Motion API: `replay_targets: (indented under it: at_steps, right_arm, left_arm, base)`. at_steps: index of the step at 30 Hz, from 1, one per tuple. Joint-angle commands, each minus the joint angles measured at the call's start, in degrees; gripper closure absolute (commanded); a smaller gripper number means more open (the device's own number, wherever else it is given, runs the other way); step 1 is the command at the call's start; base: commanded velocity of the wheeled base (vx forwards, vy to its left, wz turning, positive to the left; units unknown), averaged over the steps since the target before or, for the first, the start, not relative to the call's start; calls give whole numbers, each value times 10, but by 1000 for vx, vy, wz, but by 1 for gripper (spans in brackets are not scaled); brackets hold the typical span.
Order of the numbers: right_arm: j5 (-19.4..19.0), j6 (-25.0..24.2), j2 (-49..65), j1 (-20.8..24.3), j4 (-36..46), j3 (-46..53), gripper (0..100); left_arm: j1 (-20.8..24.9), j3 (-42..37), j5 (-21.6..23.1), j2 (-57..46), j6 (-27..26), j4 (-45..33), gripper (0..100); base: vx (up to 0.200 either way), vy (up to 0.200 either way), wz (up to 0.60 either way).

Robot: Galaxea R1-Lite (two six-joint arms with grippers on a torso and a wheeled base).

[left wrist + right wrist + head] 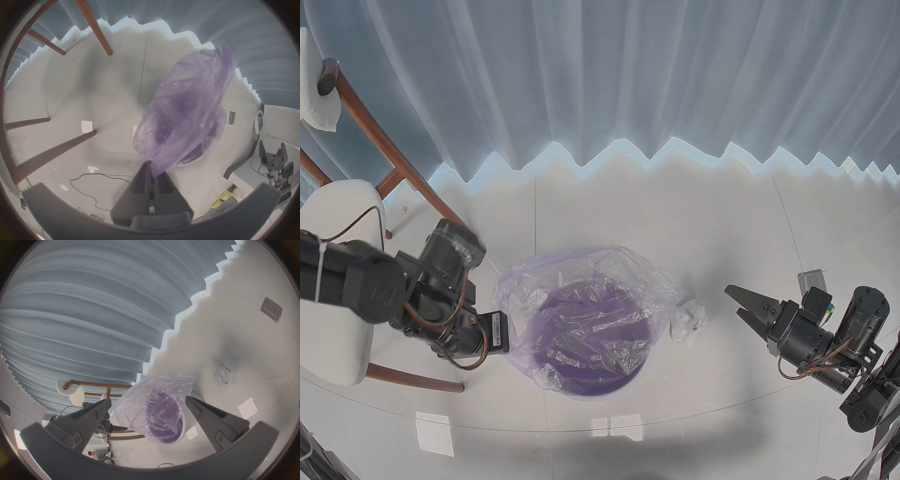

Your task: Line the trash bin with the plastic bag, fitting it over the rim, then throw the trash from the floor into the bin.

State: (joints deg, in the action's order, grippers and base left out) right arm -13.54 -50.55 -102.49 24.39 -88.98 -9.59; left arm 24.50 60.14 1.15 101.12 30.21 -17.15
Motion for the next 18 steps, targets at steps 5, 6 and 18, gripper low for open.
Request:
replay_targets:
  at_steps: [5, 6, 18]
  right_arm:
    - [-1, -41, -22, 75, -4, -8, 0]
    - [-1, -46, -31, 83, -1, -17, 0]
    - [2, -68, -42, 127, 331, -269, 0]
  left_arm:
    - [3, -163, 103, -170, -15, 153, 100]
    - [3, -162, 110, -174, -14, 153, 100]
    - [39, -165, 117, -241, 10, 157, 100]
  base:
    - [0, 0, 0]
    - [0, 0, 0]
    - [0, 0, 0]
